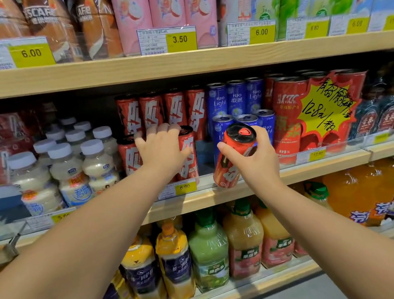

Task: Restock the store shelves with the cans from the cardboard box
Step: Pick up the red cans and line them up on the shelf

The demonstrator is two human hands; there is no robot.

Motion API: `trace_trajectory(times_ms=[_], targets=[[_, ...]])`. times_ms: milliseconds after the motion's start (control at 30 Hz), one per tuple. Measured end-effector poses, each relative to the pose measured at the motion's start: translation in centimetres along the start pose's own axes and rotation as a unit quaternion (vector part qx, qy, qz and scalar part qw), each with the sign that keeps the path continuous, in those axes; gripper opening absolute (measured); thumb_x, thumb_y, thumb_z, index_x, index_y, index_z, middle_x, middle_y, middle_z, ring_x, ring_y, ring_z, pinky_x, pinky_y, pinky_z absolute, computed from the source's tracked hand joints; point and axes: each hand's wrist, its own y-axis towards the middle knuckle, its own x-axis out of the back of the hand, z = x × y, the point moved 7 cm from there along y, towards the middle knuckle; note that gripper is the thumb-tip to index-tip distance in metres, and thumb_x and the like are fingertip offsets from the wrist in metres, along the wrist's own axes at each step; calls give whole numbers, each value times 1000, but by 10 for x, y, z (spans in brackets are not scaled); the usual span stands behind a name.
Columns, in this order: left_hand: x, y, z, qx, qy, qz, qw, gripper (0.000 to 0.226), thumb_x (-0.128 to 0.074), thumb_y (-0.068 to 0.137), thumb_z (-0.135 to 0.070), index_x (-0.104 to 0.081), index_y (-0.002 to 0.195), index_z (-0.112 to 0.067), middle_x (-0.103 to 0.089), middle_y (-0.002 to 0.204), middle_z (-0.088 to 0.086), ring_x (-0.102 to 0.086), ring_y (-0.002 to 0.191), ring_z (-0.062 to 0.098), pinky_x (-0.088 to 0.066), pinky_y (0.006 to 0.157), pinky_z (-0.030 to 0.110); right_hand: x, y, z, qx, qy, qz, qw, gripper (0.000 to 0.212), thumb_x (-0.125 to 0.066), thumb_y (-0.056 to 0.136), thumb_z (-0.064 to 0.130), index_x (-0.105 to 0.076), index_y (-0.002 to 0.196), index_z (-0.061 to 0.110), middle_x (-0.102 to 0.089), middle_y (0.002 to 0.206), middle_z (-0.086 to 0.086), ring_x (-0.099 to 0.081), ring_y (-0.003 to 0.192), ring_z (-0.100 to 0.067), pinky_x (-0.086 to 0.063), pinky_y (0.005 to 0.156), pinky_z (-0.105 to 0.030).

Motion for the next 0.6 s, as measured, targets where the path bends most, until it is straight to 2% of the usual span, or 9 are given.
trace_trajectory(times_ms=[67,133,200,233,300,333,400,500,600], targets=[[-2,1,-1,11,1,19,1000,65,-62,76,-57,-46,132,-26,-47,138,4,-34,132,28,-21,106,58,2,3,3,-1,7,-7,1000,53,-67,60,69,-46,101,44,-58,92,27,-58,92,0,-50,79,-33],[5,-4,-6,4,-15,-2,1000,63,-62,79,-53,-45,133,-25,-43,142,5,-32,134,28,-20,108,56,4,7,6,-1,12,-12,1000,55,-67,60,69,-47,104,41,-57,93,28,-58,91,1,-48,75,-28],[14,-19,-19,-53,-107,-49,992,53,-58,82,-38,-47,131,-24,-48,137,5,-38,129,25,-28,106,49,5,10,10,-6,15,-22,1000,55,-68,60,69,-48,103,41,-57,89,28,-56,87,5,-43,68,-22],[15,-30,-28,-85,-177,-39,980,54,-56,79,-33,-47,131,-24,-51,134,2,-42,126,22,-33,104,46,5,11,12,-9,13,-26,1000,55,-68,59,69,-48,102,41,-57,86,29,-55,84,7,-41,65,-20],[3,-54,-47,-103,-298,50,948,66,-56,70,-37,-42,133,-24,-51,132,0,-46,121,17,-42,99,41,3,13,16,-15,2,-28,1000,53,-68,58,70,-47,97,41,-56,82,28,-54,79,9,-37,61,-18],[-5,-64,-54,-87,-334,90,934,72,-59,67,-42,-39,133,-25,-50,131,-1,-48,118,16,-45,95,39,1,13,18,-17,-3,-24,1000,53,-68,58,70,-47,96,41,-56,81,27,-53,77,9,-36,59,-18],[-20,-70,-57,-31,-375,112,920,74,-70,65,-42,-37,129,-25,-50,125,-1,-52,111,15,-48,87,37,-4,13,22,-17,-11,-7,1000,56,-68,56,71,-48,97,39,-57,82,24,-54,78,7,-39,61,-21],[-24,-63,-49,11,-389,81,918,60,-76,69,-32,-44,119,-25,-55,110,-7,-57,96,13,-49,75,33,-13,13,25,-8,-9,46,999,63,-70,57,69,-52,105,33,-59,89,22,-58,86,1,-49,73,-30],[-21,-57,-38,22,-422,53,905,58,-76,71,-29,-46,121,-28,-58,109,-9,-57,94,10,-49,76,29,-17,17,30,21,-6,106,994,60,-74,59,58,-52,109,32,-57,94,26,-57,93,2,-49,79,-30]])
